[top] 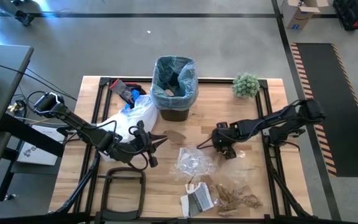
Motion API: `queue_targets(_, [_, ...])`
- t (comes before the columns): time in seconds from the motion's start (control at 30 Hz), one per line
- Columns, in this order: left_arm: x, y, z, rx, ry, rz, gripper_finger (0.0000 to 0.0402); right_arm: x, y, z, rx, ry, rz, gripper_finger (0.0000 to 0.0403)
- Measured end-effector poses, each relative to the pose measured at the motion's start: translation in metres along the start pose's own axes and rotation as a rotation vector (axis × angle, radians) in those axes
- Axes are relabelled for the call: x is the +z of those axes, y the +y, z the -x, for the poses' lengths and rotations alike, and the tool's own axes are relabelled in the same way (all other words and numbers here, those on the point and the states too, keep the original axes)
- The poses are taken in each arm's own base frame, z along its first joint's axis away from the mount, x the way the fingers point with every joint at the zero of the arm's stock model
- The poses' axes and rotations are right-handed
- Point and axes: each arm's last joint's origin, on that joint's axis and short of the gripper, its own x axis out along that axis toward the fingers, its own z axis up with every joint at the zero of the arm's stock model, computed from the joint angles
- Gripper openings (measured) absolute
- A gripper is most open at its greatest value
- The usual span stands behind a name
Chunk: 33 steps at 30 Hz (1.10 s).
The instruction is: Place trash/remove bag and relplace
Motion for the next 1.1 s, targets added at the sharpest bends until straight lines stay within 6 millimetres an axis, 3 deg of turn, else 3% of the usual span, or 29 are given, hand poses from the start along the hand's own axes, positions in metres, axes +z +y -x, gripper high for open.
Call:
queue_targets(0.17, [0.000, -0.001, 0.000, -0.043, 0.009, 0.000, 0.0023, 0.005, 0.000, -0.009, -0.004, -0.014, -0.079, 0.0231])
queue_targets(0.4, [-0.001, -0.003, 0.000, -0.105, 0.023, 0.000, 0.0023, 0.006, -0.002, -0.007, -0.056, -0.050, -0.207, 0.0024])
queue_targets(0.53, [-0.001, -0.004, 0.000, -0.123, 0.027, 0.007, 0.0023, 0.005, -0.004, 0.011, -0.082, -0.010, -0.300, 0.0013])
queue_targets(0.77, [-0.001, -0.006, 0.002, -0.132, 0.032, 0.092, 0.0023, 0.028, -0.010, 0.100, -0.141, -0.123, -0.356, 0.0002])
queue_targets(0.93, [-0.001, -0.006, 0.002, -0.134, 0.037, 0.157, 0.0023, 0.051, -0.020, 0.192, -0.245, -0.421, -0.369, 0.0001])
queue_targets(1.1, [-0.001, -0.006, 0.002, -0.134, 0.040, 0.203, 0.0023, 0.073, -0.035, 0.277, -0.434, -0.877, -0.367, 0.0001])
